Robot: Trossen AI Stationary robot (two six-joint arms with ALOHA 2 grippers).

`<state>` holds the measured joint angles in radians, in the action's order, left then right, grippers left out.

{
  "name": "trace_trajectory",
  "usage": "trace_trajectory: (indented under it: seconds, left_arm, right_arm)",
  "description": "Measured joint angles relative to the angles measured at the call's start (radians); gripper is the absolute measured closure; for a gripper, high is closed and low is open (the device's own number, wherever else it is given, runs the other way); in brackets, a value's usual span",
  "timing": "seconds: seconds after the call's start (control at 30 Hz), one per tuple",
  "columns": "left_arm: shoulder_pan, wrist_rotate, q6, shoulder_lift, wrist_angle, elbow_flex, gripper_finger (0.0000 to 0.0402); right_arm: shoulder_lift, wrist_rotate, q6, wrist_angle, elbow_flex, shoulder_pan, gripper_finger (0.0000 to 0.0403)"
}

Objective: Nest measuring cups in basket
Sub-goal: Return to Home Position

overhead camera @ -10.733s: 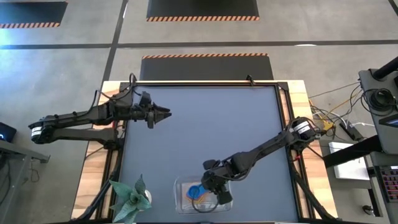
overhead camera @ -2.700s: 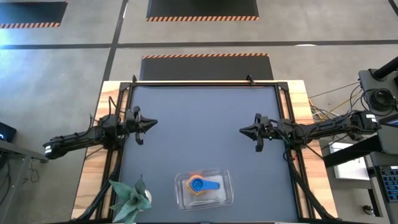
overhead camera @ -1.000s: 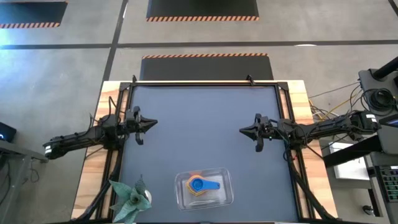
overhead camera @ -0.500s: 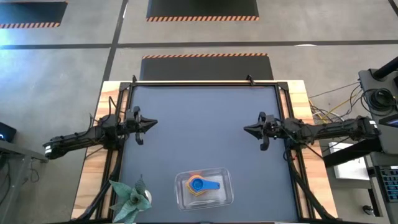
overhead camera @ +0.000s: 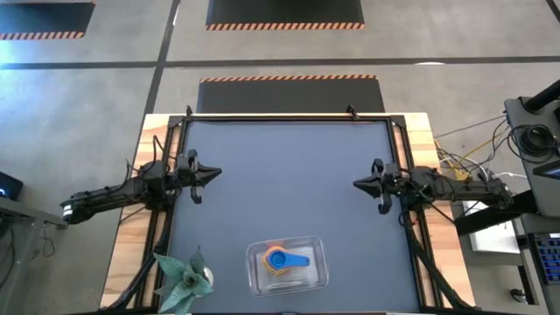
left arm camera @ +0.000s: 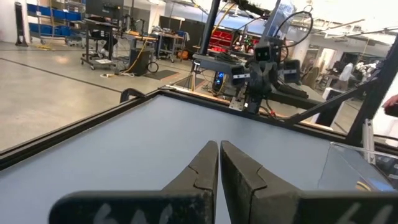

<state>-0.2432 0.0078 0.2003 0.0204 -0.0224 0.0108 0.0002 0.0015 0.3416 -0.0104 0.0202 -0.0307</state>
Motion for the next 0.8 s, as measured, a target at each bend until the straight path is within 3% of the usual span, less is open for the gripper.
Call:
trace_trajectory:
  seconds: [0.8]
  left_arm:
    - [0.0, 0.002, 0.0, 0.0, 0.0, 0.0, 0.0402]
  right_arm:
    - [0.006, 0.024, -0.011, -0.001, -0.003, -0.013, 0.0394]
